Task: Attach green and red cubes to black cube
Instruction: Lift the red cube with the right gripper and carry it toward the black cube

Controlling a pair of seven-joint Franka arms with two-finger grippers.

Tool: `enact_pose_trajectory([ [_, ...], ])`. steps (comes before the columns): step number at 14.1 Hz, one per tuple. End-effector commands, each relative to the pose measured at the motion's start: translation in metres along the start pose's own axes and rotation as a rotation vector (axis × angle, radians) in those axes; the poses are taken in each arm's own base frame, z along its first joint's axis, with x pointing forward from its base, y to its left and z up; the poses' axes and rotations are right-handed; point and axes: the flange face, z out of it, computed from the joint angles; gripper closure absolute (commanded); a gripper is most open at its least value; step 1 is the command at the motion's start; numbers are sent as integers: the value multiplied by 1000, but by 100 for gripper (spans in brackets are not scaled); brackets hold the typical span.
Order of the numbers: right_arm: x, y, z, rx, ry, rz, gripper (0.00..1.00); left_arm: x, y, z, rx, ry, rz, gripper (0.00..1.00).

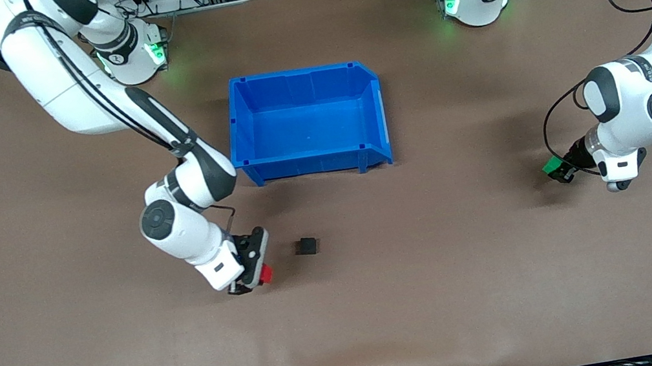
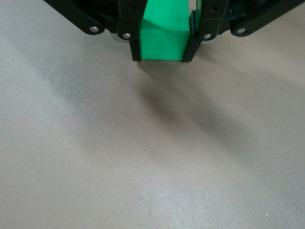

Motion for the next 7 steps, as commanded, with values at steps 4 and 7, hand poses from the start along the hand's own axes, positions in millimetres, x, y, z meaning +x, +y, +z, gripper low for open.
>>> enact_pose_trajectory([
  [4, 24, 4, 8, 67, -111, -32, 100, 3, 5, 0, 13, 3, 2, 100],
  [7, 28, -7, 14, 101, -152, -53, 100, 4, 6, -3, 10, 8, -1, 100],
])
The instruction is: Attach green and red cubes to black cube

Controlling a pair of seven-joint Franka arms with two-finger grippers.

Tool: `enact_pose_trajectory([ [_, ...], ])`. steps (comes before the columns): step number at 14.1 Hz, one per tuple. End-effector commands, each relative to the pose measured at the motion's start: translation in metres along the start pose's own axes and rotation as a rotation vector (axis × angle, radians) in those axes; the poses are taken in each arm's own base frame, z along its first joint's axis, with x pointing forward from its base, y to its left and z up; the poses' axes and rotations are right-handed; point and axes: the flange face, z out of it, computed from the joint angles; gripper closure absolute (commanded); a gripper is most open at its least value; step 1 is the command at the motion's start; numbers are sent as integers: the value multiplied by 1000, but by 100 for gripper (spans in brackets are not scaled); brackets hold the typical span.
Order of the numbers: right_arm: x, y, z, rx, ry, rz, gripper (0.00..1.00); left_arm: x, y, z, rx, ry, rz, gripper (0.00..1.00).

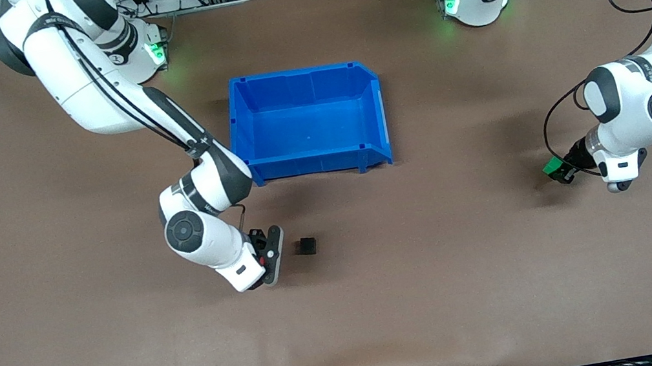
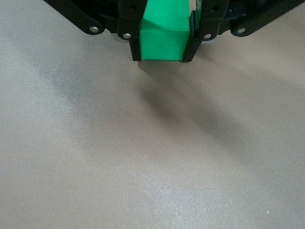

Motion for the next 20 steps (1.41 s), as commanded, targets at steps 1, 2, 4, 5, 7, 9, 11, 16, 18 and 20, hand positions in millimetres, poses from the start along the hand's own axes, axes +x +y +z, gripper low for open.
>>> enact_pose_trajectory([
  [1, 13, -6, 6, 9, -23, -13, 100, 3, 4, -5, 11, 8, -3, 100],
  [2, 16, -9, 8, 9, -24, 0, 100, 4, 5, -9, 8, 15, -3, 100],
  [4, 22, -15, 13, 10, -28, 4, 100, 6, 6, -16, 5, 19, -10, 100],
  [5, 22, -15, 13, 10, -28, 4, 100, 8, 10, -22, 6, 10, -56, 100],
  [7, 29, -22, 15, 14, -30, -6, 100, 3, 31, -34, 29, -15, -132, 100],
  [9, 35, -28, 17, 16, -30, 5, 100, -2, 47, -43, 41, -25, -188, 100],
  [11, 38, -32, 22, 19, -32, 15, 100, -10, 63, -50, 34, -27, -240, 100],
  [16, 45, -36, 28, 18, -28, 23, 100, -19, 96, -75, 23, -39, -345, 100],
  [18, 50, -37, 31, 15, -24, 27, 100, -17, 98, -85, 39, -54, -352, 100],
  [20, 50, -36, 32, 15, -24, 28, 100, -18, 99, -98, 31, -48, -353, 100],
])
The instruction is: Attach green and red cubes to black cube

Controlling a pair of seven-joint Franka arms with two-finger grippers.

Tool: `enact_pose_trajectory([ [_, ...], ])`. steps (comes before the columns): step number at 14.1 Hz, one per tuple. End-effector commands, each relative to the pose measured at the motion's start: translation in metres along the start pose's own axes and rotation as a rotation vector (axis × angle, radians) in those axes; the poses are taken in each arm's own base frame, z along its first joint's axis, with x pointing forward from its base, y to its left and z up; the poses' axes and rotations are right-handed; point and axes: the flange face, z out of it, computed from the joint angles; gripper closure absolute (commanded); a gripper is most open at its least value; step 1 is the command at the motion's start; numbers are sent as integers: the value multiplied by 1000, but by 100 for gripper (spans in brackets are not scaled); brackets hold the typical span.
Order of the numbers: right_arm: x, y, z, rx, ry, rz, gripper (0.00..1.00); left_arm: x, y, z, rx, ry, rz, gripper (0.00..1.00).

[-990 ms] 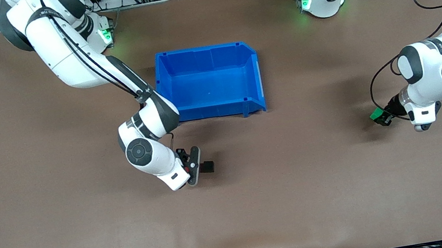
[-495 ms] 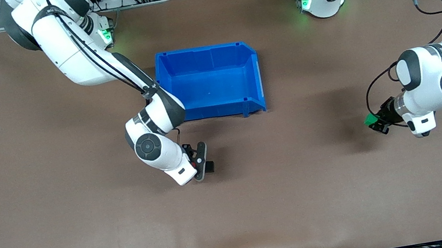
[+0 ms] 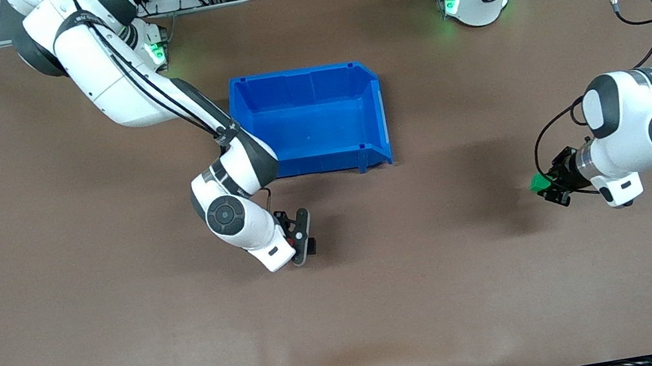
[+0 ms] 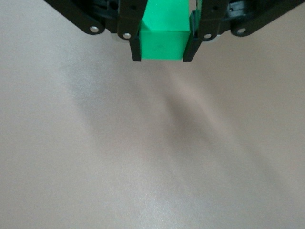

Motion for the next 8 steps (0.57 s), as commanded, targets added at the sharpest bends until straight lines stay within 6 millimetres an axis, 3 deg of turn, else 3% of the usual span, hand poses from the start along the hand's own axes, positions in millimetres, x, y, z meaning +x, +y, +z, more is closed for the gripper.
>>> enact_pose_trajectory([
  [1, 8, 3, 4, -16, -5, 15, 100, -3, -2, -25, -2, -8, -28, 100],
  [2, 11, 1, 4, -15, -4, 33, 78, -8, 0, -30, -15, -27, -35, 100],
  [3, 15, -4, 5, -16, -6, 43, 1, -10, -1, -36, -22, -30, -40, 100],
  [8, 12, 1, -1, -20, -2, 71, 0, -56, 8, -63, -2, -67, -78, 100],
])
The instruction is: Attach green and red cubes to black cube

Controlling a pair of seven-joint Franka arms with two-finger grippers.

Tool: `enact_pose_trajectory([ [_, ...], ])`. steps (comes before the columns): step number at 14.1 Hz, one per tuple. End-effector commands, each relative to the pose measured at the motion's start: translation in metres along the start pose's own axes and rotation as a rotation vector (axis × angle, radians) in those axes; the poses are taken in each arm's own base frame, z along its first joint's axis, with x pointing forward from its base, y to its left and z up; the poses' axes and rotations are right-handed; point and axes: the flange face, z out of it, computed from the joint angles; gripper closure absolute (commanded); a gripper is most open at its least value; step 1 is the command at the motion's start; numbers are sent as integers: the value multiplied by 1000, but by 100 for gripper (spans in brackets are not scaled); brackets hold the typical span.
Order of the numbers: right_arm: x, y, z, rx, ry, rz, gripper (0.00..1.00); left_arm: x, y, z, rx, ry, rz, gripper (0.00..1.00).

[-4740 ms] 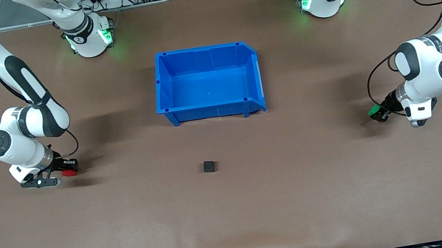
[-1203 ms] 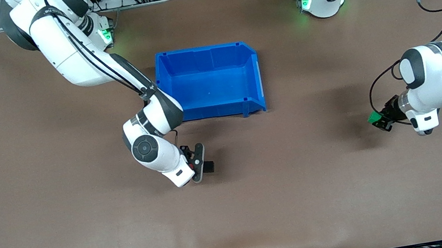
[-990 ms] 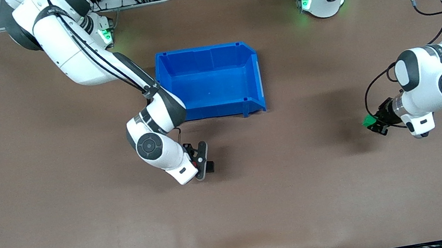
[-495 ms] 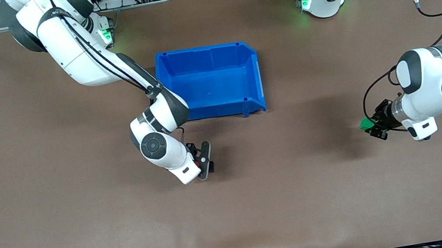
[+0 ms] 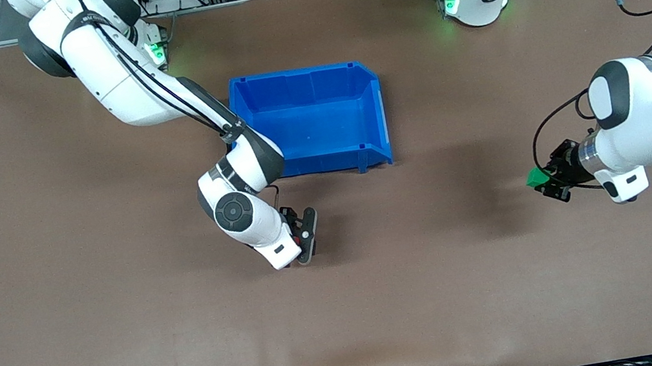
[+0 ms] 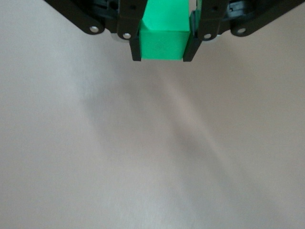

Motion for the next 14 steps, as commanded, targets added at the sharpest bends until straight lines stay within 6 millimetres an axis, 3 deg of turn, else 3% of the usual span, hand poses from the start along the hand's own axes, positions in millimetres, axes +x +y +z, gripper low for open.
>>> enact_pose_trajectory([
  [1, -1, 12, -12, -22, -1, 29, 0, -38, 6, -18, -5, -21, -60, 100],
  [4, -25, 37, -36, -23, 3, 82, 0, -72, 28, -25, -28, -37, -137, 100],
  [7, -66, 66, -80, 24, -53, 149, 0, -108, 63, -21, -48, -72, -205, 100],
  [10, -128, 107, -130, 19, -79, 241, 0, -148, 101, -14, -69, -92, -220, 100],
  [13, -211, 144, -177, -15, -112, 365, 0, -160, 119, -4, -77, -119, -204, 100],
  [14, -233, 148, -194, -30, -129, 398, 0, -172, 130, -2, -84, -128, -188, 100],
])
